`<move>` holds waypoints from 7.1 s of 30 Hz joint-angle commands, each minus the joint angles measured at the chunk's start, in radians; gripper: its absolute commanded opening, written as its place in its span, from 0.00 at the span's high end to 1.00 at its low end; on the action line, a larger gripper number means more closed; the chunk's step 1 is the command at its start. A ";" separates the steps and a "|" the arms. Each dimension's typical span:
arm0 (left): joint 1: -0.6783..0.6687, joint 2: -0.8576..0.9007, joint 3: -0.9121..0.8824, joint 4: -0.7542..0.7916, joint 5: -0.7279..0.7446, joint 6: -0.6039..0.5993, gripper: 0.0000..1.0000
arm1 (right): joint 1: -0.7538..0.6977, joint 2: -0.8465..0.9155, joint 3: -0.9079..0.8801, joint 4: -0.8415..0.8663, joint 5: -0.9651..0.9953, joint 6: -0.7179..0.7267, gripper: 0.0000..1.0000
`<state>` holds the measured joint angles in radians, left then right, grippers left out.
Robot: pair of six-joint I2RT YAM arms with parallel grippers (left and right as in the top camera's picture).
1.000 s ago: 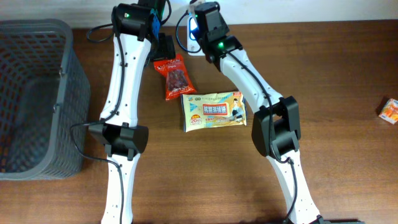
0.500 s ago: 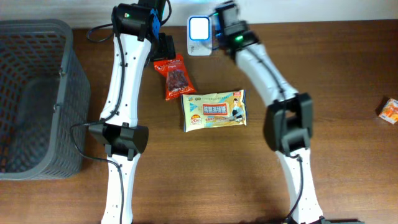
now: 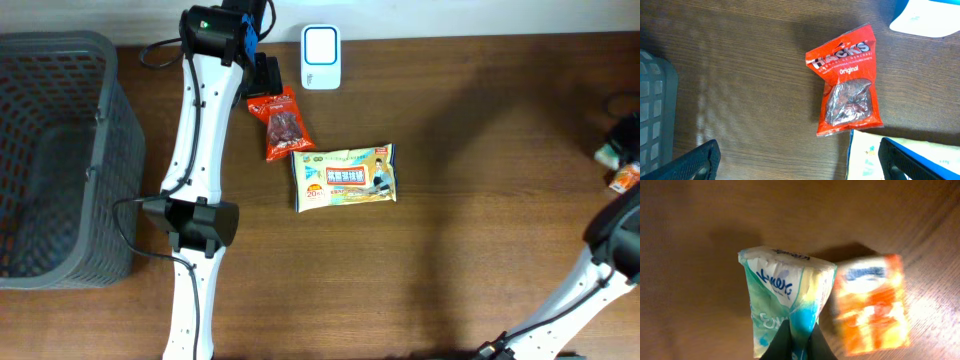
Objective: Scan the item barcode
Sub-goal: 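Carry the teal tissue pack right and place it at the table edge, then grasp the yellow wet-wipe pack with the right gripper, then lift the yellow wet-wipe pack toward the scanner, then hold the yellow wet-wipe pack against the scanner window, then carry the yellow wet-wipe pack right and place it at the table edge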
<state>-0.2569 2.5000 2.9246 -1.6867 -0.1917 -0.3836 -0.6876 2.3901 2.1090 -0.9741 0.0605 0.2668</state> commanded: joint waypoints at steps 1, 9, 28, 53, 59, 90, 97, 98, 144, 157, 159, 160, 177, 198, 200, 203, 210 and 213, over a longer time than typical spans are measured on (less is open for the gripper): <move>-0.005 -0.015 0.006 -0.002 -0.007 -0.005 0.01 | -0.050 -0.020 -0.112 0.053 -0.079 0.012 0.95; -0.005 -0.015 0.006 -0.002 -0.007 -0.005 0.01 | -0.090 -0.080 -0.099 0.011 -0.053 0.012 0.34; -0.005 -0.015 0.006 -0.002 -0.007 -0.005 0.01 | 0.670 -0.215 -0.209 -0.047 -0.494 -0.431 0.07; -0.005 -0.015 0.006 -0.002 -0.007 -0.005 0.01 | 0.683 -0.095 -0.176 -0.119 -0.086 -0.026 0.01; -0.005 -0.015 0.006 -0.002 -0.008 -0.005 0.01 | 0.729 -0.172 -0.147 -0.196 -0.190 -0.404 0.00; -0.018 -0.015 0.006 -0.002 -0.007 -0.005 0.01 | 0.668 -0.170 -0.263 -0.356 -1.426 -0.250 0.96; -0.018 -0.015 0.006 -0.002 -0.007 -0.005 0.01 | 0.729 -0.170 -0.263 -0.697 -1.331 -0.665 0.96; -0.018 -0.015 0.006 -0.002 -0.007 -0.005 0.01 | 0.737 -0.170 -0.264 -0.725 -1.307 -0.691 0.96; -0.018 -0.015 0.006 -0.002 -0.007 -0.005 0.01 | 1.032 -0.110 -0.264 0.900 -0.071 -0.270 0.96; -0.018 -0.015 0.006 -0.002 -0.007 -0.005 0.01 | 1.056 -0.070 -0.265 0.836 -0.059 -0.652 0.96; -0.018 -0.015 0.006 -0.002 -0.008 -0.005 0.01 | 1.056 -0.070 -0.265 0.846 0.023 -0.660 0.96; -0.018 -0.015 0.006 -0.002 -0.007 -0.005 0.01 | 1.056 -0.070 -0.265 0.859 0.060 -0.682 0.96; -0.018 -0.015 0.006 -0.002 -0.007 -0.005 0.01 | 1.059 -0.021 -0.265 1.144 0.154 -0.981 0.96; -0.018 -0.015 0.006 -0.002 -0.007 -0.005 0.01 | 1.042 -0.090 -0.264 1.305 0.412 -0.810 0.96; -0.018 -0.015 0.006 -0.002 -0.007 -0.005 0.01 | 1.040 -0.089 -0.264 1.154 0.209 -0.808 0.96; -0.018 -0.015 0.006 -0.002 -0.007 -0.005 0.01 | 1.041 -0.052 -0.264 1.019 0.025 -0.808 0.96; -0.018 -0.015 0.006 -0.002 -0.007 -0.005 0.01 | 1.047 -0.051 -0.262 1.133 0.312 -0.777 0.96; -0.018 -0.015 0.006 -0.002 -0.007 -0.005 0.01 | 1.048 -0.082 -0.257 1.131 0.306 -0.777 0.96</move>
<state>-0.2699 2.5000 2.9246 -1.6871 -0.1917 -0.3862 0.3542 2.3707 1.8320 0.1463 0.3164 -0.5270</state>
